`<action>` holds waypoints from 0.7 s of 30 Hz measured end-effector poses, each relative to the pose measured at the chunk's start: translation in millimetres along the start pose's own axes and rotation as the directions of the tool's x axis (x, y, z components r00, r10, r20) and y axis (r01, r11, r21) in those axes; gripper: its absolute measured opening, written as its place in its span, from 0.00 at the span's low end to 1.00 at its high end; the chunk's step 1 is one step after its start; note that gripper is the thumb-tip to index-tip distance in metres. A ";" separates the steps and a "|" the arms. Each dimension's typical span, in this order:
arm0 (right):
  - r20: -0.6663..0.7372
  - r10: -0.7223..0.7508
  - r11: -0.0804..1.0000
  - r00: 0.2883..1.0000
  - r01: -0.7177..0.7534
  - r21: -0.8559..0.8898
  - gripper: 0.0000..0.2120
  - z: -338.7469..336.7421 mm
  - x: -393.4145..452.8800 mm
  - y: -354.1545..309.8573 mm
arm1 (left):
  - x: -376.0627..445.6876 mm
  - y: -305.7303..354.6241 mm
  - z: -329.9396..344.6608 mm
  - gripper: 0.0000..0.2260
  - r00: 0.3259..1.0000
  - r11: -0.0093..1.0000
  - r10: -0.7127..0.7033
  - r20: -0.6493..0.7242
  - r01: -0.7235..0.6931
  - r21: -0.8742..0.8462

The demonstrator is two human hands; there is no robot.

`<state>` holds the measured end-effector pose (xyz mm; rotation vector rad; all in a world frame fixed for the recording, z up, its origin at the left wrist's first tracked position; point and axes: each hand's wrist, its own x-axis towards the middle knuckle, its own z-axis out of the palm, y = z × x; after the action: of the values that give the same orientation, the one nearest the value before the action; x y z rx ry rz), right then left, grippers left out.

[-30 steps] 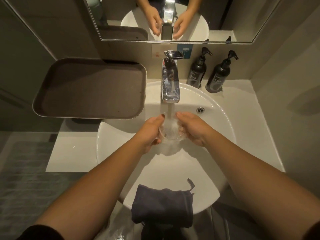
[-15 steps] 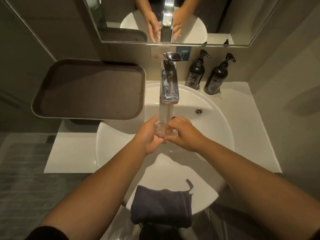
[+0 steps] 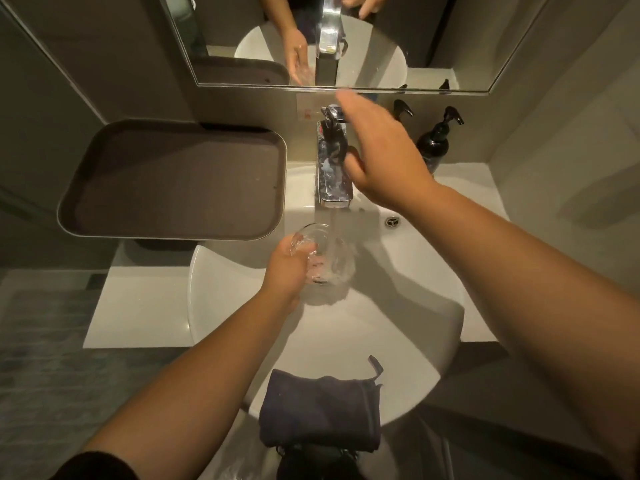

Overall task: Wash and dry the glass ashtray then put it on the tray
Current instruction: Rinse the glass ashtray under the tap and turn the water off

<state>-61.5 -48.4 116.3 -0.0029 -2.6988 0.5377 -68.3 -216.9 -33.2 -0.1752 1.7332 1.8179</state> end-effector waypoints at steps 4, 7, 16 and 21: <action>0.039 -0.103 0.988 0.994 0.107 -0.112 0.23 1.9 6.1 3.0 | -1.3 -3.8 -5.7 0.07 0.999 1.000 -0.021 0.048 0.021 -0.009; 0.073 -0.135 0.977 0.988 0.145 -0.156 0.29 12.5 -15.6 5.2 | -4.2 -0.7 -7.4 0.07 0.994 0.997 -0.041 0.103 0.047 -0.056; 0.132 -0.022 0.987 0.991 0.043 -0.156 0.34 14.0 -30.8 6.2 | -19.3 -1.9 -17.0 0.15 0.893 0.577 0.377 0.247 -0.435 0.691; -0.030 0.168 0.984 0.985 -0.166 0.062 0.31 20.2 -55.4 8.2 | -28.0 2.0 -22.6 0.22 0.715 0.210 0.525 0.462 -0.635 0.743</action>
<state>-18.4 -52.5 75.6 -0.2230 -2.6617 0.6606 -53.9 -247.5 -20.7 1.1744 2.6298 0.9765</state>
